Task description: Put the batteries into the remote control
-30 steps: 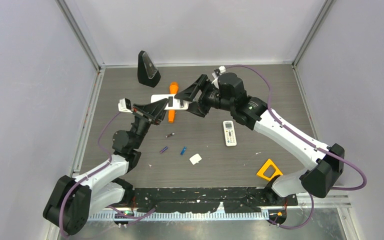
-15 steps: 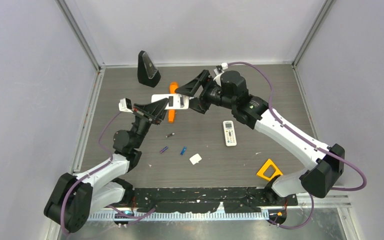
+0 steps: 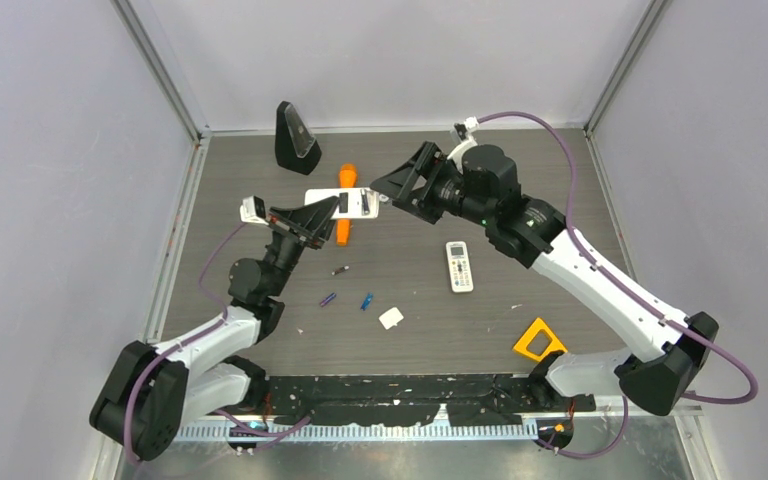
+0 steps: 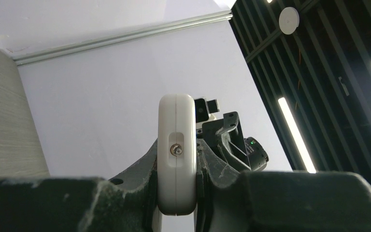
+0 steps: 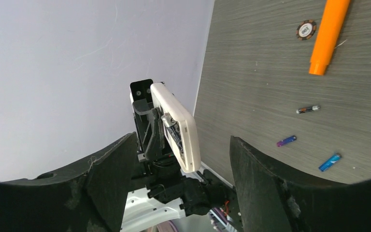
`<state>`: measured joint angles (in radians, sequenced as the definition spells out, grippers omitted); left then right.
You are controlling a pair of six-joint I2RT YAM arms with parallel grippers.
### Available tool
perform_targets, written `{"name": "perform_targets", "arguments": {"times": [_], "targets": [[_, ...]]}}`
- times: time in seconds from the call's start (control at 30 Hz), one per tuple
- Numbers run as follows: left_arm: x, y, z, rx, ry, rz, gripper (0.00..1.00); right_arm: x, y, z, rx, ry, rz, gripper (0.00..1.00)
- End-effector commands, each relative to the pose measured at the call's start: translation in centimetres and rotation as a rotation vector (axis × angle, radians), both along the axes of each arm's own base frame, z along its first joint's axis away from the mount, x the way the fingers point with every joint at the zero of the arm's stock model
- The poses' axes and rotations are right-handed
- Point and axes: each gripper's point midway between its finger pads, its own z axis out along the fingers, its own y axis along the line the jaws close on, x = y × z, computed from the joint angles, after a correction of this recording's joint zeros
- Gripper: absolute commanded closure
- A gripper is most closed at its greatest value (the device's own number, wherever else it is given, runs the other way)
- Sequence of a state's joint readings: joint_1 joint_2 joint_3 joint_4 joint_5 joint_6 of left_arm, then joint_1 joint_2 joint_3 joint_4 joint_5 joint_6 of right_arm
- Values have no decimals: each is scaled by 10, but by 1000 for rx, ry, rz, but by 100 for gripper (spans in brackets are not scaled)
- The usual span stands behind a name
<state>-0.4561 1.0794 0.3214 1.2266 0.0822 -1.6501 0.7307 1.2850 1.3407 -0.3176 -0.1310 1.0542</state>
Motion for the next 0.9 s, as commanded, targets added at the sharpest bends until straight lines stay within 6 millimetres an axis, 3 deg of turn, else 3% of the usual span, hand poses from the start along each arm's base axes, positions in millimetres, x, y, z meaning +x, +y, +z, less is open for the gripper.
{"name": "perform_targets", "arguments": {"times": [0.0, 0.23, 0.43, 0.87], "targets": [[-7, 4, 18, -40, -68, -2, 100, 0, -18, 19, -55, -110, -40, 28], [-5, 2, 19, -32, -73, -5, 100, -6, -15, 14, -152, -141, -10, 36], [-4, 0, 17, -27, -67, -9, 100, -3, -13, 12, -196, -162, -11, 49], [-3, -1, 16, -21, -66, -9, 100, 0, 3, -5, -243, -147, 44, 54]]}}
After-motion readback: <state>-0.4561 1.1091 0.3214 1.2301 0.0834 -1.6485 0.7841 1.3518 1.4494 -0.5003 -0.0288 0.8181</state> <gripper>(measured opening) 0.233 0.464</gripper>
